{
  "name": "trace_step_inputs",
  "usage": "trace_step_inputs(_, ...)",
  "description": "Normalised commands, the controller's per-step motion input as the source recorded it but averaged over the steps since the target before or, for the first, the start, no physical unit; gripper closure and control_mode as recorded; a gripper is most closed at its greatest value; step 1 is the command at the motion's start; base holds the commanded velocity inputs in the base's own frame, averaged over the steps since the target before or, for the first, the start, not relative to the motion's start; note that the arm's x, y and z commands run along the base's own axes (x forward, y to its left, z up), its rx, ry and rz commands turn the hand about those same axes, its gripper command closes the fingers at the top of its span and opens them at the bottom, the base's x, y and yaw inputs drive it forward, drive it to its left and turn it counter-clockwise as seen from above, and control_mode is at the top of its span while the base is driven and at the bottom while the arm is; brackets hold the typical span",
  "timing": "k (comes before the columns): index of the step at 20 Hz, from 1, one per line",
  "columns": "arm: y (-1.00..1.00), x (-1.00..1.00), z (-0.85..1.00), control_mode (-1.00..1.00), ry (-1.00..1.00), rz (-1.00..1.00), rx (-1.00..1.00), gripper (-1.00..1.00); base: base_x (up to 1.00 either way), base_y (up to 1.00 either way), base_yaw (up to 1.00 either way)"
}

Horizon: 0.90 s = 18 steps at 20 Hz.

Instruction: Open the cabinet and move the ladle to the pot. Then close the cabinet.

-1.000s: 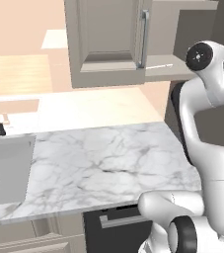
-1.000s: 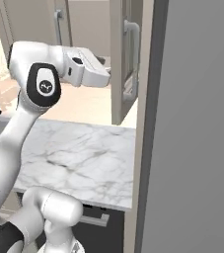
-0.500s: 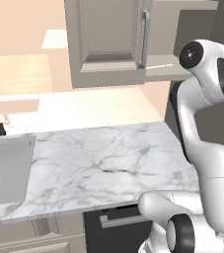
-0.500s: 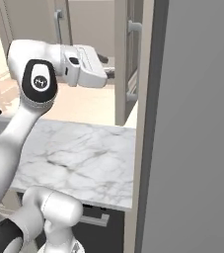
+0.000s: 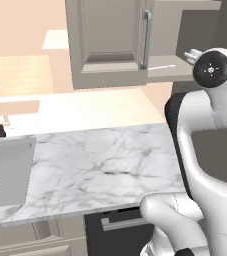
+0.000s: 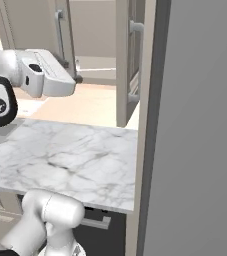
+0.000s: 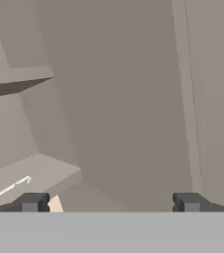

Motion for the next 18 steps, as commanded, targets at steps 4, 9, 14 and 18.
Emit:
trace_step_inputs(4,0.62,-0.08,0.10,-1.00,0.07,0.34,0.06,-1.00,0.00,0.00,0.00)
trace_step_inputs(9,0.55,0.02,0.09,-1.00,0.17,0.30,0.10,-1.00,0.00,0.00,0.00)
trace_step_inputs(14,0.41,0.10,0.02,-1.00,0.17,0.23,0.09,-1.00,0.00,0.00,0.00)
trace_step_inputs(18,0.40,0.25,0.00,-1.00,0.01,0.14,0.03,-1.00,0.00,0.00,0.00)
